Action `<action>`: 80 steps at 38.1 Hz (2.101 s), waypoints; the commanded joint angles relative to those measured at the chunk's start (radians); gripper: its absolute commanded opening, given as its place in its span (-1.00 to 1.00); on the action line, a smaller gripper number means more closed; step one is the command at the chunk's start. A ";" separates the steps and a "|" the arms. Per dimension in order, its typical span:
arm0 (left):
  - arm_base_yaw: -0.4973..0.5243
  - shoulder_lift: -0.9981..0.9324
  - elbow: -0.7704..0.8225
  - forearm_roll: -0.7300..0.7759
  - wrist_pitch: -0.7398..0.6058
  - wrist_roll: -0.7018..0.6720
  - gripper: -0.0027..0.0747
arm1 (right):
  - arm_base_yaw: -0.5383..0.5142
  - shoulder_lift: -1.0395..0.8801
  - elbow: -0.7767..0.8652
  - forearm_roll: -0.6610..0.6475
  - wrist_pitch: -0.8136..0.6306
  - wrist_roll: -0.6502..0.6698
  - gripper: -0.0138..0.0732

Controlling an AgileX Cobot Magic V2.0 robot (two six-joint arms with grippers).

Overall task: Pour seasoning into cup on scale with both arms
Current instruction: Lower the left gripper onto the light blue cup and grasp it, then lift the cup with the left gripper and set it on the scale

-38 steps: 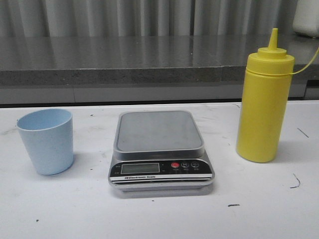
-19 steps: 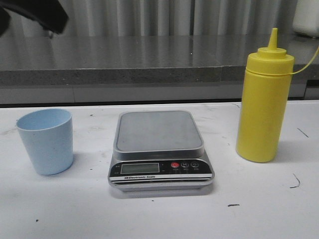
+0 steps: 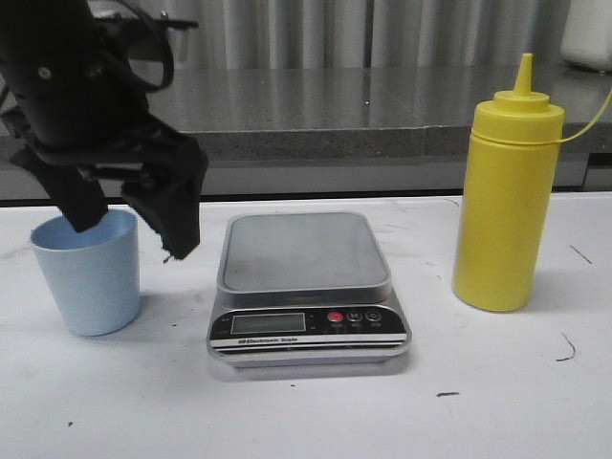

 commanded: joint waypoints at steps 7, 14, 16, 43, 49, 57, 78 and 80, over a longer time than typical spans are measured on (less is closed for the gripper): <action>-0.007 0.049 -0.033 0.017 -0.018 -0.003 0.27 | -0.005 0.017 -0.034 0.000 -0.078 0.001 0.66; -0.007 0.049 -0.040 0.023 -0.017 -0.003 -0.53 | -0.005 0.017 -0.034 0.000 -0.078 0.001 0.66; -0.007 0.049 -0.043 0.023 -0.017 -0.003 -0.80 | -0.005 0.017 -0.034 0.000 -0.078 0.001 0.66; -0.127 0.148 -0.610 0.021 0.352 0.018 -0.98 | -0.005 0.017 -0.034 0.000 -0.078 0.001 0.66; -0.182 0.269 -0.764 0.021 0.406 0.018 -0.98 | -0.005 0.017 -0.034 0.000 -0.076 0.001 0.66; -0.227 0.393 -0.899 0.021 0.465 0.018 -0.98 | -0.005 0.017 -0.034 0.000 -0.076 0.001 0.66; -0.230 0.426 -0.908 0.021 0.465 0.018 -0.26 | -0.005 0.017 -0.034 0.000 -0.075 0.001 0.66; -0.230 0.428 -0.908 0.021 0.465 0.018 -0.13 | -0.005 0.017 -0.034 0.000 -0.075 0.001 0.66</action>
